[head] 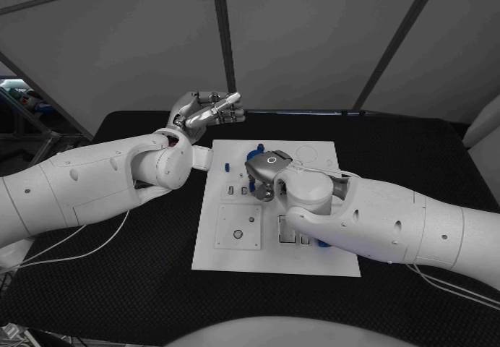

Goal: Assemble the parts on the task board

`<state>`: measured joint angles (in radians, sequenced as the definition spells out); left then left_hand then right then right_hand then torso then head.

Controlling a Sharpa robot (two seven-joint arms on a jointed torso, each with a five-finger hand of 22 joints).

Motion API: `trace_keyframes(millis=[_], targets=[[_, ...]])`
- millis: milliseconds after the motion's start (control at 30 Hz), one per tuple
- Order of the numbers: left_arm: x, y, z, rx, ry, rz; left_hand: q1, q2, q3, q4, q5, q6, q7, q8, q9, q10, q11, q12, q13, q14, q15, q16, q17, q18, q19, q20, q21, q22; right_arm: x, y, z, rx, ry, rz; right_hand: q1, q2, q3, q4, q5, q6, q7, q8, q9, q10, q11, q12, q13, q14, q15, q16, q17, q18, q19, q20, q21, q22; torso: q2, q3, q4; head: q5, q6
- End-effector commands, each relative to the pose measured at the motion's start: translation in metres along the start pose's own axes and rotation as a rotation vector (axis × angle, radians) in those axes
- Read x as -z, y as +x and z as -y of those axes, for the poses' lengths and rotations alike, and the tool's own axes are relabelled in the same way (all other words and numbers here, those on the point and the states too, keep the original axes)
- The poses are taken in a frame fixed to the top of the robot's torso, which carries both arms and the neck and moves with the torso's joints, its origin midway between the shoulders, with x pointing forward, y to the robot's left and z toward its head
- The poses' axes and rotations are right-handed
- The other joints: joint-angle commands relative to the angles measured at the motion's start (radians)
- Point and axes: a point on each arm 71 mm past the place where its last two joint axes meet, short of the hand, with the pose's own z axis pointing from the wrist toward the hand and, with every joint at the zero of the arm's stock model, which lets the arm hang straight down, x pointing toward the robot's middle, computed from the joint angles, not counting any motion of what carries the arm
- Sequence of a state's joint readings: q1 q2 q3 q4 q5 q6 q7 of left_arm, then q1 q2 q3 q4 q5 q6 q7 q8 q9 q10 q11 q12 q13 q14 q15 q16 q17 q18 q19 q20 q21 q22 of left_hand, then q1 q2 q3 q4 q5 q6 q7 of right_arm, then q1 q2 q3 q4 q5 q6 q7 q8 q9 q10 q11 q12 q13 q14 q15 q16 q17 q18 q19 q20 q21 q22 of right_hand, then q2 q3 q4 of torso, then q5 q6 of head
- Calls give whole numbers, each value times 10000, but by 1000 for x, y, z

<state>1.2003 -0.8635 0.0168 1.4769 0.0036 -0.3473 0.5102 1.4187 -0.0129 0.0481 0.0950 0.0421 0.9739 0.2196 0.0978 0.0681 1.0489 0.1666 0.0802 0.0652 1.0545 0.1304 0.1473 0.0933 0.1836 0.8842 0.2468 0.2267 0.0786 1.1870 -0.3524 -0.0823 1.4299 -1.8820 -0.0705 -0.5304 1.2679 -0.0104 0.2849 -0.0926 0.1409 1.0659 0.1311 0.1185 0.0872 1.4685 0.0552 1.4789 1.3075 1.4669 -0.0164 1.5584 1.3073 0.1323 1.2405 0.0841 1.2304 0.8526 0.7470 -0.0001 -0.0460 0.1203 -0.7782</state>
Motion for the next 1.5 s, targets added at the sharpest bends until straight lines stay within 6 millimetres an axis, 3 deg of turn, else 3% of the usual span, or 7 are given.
trace_keyframes(millis=[33,1500], targets=[[-1,2,1,49,32,-114,-14,95,-15,-51,49,67,-23,-53,-16,57,28,-41,-3,69,14,-28,-17,1,44,-3,-64,-12,-1,1,-1,56,-60,-186,-29,63,19,56,44,81,-18,45,6,205,-71,24,1428,992,-97,51,2445,-57,54,-13,47,3,0,-2,10,12,-23],[-1,2,0,43,12,-98,-6,108,-20,-82,49,74,-24,-76,-16,65,26,-64,-4,79,12,-48,-19,1,55,-4,-78,-23,-1,9,-2,24,-104,-413,-250,-119,-25,130,65,-92,29,-96,-44,69,-46,-137,1233,960,-77,2,2324,-36,-36,-15,-71,-183,-10,-2,-9,48,-85]])
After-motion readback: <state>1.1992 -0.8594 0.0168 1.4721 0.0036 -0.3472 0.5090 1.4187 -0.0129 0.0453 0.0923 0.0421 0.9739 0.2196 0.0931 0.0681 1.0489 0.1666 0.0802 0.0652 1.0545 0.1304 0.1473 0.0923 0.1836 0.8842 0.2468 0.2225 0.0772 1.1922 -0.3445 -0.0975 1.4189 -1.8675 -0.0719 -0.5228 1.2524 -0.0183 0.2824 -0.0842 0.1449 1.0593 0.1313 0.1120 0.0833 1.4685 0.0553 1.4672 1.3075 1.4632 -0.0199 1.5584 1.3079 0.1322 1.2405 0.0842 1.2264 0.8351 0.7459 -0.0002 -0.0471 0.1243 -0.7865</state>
